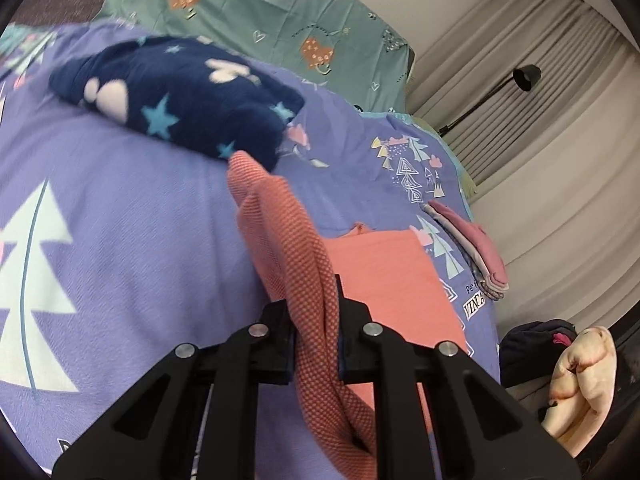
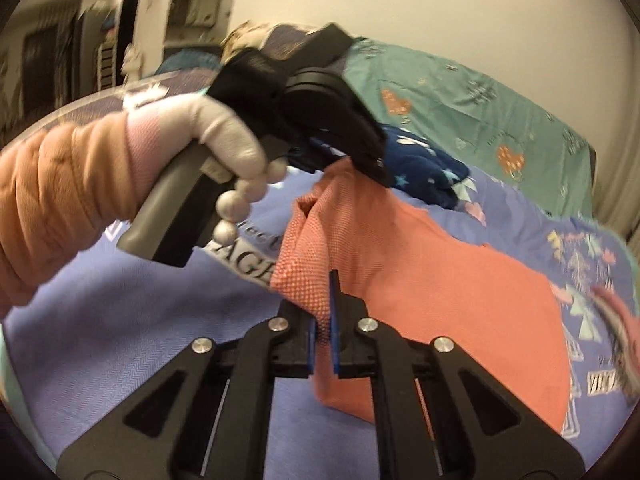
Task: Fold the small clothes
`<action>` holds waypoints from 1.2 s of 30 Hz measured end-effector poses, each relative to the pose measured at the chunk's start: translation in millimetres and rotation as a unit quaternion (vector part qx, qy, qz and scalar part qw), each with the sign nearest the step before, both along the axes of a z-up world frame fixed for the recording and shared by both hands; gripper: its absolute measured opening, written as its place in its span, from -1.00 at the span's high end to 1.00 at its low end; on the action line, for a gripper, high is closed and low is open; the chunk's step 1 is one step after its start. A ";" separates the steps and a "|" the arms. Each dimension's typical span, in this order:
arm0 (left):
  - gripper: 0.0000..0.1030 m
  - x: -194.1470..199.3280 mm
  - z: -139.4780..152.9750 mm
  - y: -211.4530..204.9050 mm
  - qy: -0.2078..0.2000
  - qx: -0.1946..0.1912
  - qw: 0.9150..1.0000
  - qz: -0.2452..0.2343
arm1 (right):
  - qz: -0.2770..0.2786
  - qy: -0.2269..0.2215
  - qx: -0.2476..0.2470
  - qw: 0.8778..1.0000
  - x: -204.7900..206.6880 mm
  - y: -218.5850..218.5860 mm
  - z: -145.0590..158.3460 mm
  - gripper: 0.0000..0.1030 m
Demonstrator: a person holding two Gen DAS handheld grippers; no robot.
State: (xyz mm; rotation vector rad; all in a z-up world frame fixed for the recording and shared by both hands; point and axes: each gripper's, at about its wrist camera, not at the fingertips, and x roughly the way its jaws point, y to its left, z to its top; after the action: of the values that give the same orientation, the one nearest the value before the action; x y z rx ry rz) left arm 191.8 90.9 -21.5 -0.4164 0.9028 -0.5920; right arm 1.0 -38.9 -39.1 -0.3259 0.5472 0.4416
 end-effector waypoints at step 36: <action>0.81 23.8 14.5 -258.6 -0.012 0.144 0.987 -0.070 | -0.170 0.033 0.211 0.962 -4.0 -233.2 0.4 0.90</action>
State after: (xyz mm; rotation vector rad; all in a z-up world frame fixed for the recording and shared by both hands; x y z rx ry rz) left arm 215.6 -167.7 -6.9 -0.0859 0.9833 -0.5835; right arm -3.0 -272.2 -38.6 0.1934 0.5456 0.2259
